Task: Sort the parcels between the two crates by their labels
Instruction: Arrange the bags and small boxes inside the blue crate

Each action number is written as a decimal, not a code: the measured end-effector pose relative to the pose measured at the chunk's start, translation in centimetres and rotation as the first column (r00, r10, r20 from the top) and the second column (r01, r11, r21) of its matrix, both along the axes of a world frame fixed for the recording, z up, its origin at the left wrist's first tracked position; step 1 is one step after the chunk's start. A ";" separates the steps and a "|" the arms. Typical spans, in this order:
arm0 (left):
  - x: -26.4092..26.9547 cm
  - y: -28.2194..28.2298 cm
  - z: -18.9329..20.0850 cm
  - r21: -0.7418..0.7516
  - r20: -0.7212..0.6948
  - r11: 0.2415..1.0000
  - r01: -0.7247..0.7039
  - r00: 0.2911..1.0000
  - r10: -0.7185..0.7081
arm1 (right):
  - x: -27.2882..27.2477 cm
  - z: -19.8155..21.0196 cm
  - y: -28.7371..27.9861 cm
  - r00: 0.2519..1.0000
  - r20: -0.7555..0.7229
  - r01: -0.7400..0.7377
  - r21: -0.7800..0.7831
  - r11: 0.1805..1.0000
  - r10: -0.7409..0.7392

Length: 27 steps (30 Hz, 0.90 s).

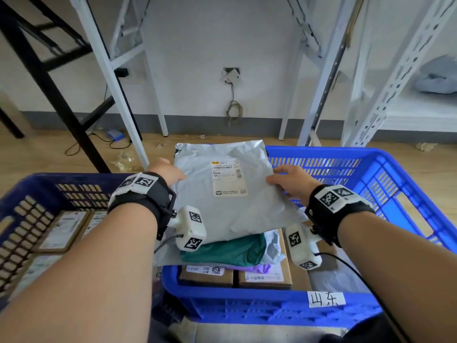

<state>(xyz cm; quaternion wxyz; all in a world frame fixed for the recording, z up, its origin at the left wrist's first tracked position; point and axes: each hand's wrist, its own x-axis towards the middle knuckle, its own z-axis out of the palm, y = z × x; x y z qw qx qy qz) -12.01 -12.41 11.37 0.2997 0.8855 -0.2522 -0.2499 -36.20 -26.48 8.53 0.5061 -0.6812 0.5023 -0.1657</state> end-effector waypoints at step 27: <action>-20.4 -12.9 -1.5 0.096 0.280 0.795 0.599 0.750 -0.599 | -19.3 -4.2 -8.5 0.576 -0.810 -0.150 -0.235 0.960 -0.109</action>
